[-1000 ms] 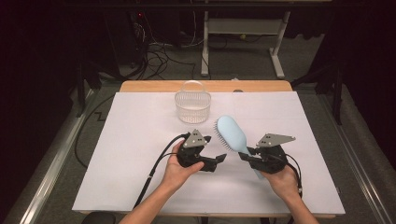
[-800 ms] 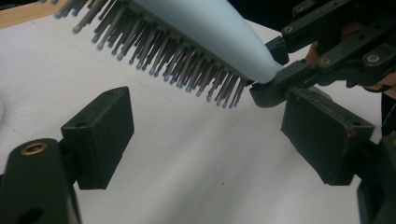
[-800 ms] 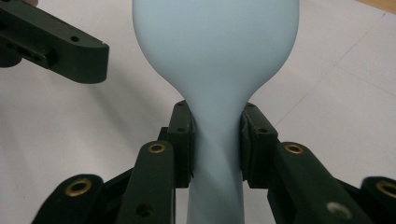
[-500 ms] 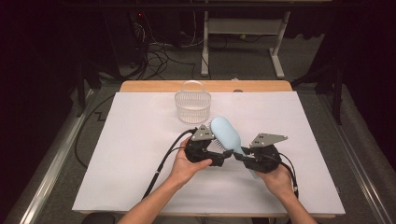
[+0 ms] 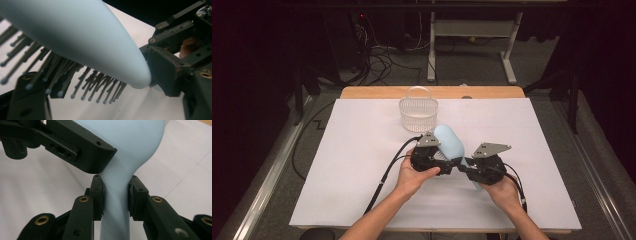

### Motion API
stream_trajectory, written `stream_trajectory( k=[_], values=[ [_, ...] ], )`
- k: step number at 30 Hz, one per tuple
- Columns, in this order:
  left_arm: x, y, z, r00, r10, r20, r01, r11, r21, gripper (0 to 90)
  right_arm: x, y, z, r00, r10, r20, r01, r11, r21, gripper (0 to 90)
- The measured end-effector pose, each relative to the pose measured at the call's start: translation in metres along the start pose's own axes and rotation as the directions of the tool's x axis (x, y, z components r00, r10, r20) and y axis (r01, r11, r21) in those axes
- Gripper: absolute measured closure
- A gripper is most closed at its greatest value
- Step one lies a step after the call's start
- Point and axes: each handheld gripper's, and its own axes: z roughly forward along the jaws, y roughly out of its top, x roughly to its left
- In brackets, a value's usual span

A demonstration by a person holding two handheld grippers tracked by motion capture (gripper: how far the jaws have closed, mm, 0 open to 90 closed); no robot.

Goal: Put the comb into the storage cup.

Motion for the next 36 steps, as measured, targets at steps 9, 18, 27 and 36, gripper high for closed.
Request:
stream_trajectory(
  k=[9, 18, 27, 36],
  values=[
    [-0.005, 0.005, -0.002, 0.9999, 0.016, 0.005, -0.016, 0.999, -0.043, 42.3, -0.004, 0.0, 0.005, 0.9999, 0.005, -0.015, -0.005, 1.0, 0.016, 70.3],
    [-0.008, 0.007, -0.015, 0.9994, 0.035, -0.004, -0.035, 0.9986, -0.039, 45.2, 0.0, 0.005, 0.005, 0.9982, 0.013, -0.059, -0.014, 1.0, -0.011, 70.2],
    [-0.006, 0.01, -0.016, 0.9994, 0.024, 0.025, -0.023, 0.999, -0.038, 47.9, -0.003, 0.004, 0.007, 0.9954, 0.04, -0.087, -0.043, 0.999, -0.025, 68.6],
    [-0.005, 0.013, -0.022, 0.999, 0.032, 0.031, -0.031, 0.9991, -0.03, 50.3, -0.003, 0.004, 0.007, 0.9922, 0.055, -0.112, -0.062, 0.996, -0.059, 57.1]
  ],
)
